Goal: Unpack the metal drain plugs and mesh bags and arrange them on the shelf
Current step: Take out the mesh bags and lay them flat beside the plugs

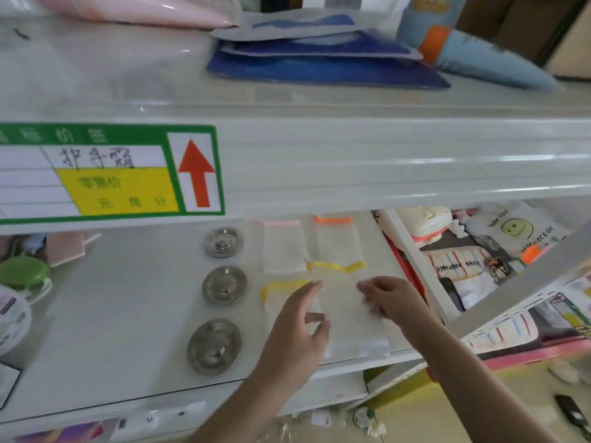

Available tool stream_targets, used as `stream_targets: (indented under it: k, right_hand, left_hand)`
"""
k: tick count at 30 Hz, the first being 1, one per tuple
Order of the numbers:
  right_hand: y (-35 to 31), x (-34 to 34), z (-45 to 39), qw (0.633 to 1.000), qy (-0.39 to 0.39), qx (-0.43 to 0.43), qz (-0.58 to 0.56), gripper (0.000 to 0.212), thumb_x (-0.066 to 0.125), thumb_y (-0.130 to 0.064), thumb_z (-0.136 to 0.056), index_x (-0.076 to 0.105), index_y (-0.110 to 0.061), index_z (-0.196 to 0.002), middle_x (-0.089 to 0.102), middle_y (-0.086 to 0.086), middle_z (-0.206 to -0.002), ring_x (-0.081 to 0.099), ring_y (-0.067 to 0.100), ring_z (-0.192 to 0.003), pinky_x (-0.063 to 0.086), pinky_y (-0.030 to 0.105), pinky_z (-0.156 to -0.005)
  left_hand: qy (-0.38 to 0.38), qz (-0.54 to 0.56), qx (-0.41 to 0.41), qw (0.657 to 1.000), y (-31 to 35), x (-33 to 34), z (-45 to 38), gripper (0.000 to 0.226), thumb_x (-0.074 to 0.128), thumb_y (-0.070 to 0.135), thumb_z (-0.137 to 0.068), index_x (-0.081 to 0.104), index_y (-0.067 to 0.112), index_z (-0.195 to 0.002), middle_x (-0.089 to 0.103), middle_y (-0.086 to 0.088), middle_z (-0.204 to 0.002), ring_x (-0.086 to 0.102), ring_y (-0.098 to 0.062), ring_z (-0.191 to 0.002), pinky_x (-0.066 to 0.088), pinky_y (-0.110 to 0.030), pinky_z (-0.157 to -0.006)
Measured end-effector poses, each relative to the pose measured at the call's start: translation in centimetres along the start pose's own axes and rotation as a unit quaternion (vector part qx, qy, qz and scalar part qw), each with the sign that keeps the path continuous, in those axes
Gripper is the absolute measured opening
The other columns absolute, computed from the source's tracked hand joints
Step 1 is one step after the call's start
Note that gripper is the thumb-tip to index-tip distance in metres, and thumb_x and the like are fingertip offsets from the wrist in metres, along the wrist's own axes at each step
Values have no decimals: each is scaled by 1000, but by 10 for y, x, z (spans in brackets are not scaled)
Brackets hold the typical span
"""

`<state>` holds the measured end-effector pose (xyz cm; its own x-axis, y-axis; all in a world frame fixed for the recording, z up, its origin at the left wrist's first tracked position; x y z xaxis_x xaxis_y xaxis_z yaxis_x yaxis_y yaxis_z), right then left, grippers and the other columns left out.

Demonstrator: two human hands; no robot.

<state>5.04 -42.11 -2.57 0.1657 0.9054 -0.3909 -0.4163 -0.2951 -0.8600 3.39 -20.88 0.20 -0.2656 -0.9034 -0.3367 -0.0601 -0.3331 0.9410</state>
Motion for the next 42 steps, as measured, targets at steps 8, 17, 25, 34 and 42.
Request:
stream_targets:
  k: [8,17,25,34,42]
  right_hand:
    - [25,-28,-26,981,84,-16,175,13,70,-29,-88,72,-18,-81,71,4,-78,68,24,-72,60,41,-67]
    - [21,-21,-26,969,78,-56,228,17,72,-36,-87,66,-21,-89,64,-4,-75,61,14,-60,51,32,-52]
    - [12,-15,-5,923,140,-110,342,54,56,-52,-91,49,-21,-135,54,2,-127,54,17,-111,50,28,-78]
    - [18,57,24,864,15,-225,451,66,23,-59,-94,38,-27,-148,33,5,-159,26,25,-146,16,39,-120]
    - [23,61,22,857,11,-240,456,57,28,-54,-100,41,-28,-149,33,5,-160,23,23,-148,11,37,-120]
  left_hand:
    - [73,-388,-37,918,-36,-70,-49,45,54,3,-84,56,14,-128,63,-10,-119,59,-32,-113,51,-41,-89]
    - [41,-470,-41,881,-55,-64,-69,29,56,30,-89,64,14,-112,66,-8,-110,64,-31,-101,52,-41,-83]
    - [71,-451,-24,890,-43,-54,-65,30,56,41,-88,70,16,-97,67,-5,-98,65,-29,-96,50,-37,-76]
    - [65,-569,2,820,-31,-58,-62,14,72,2,-61,64,13,-64,64,-8,-65,64,-34,-62,49,-38,-56]
    - [-98,-514,157,838,-22,3,-20,56,58,39,-85,54,17,-136,49,-11,-149,49,-33,-134,43,-45,-107]
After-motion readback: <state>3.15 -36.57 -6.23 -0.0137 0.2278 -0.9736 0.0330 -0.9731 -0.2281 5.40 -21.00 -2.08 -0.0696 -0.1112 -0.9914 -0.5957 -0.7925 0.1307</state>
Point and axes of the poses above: each hand's wrist, its own z-axis away from the middle knuckle, its own x-axis out of the palm, y = z × x, the point moved 10 cm from there along -z, towards the middle knuckle
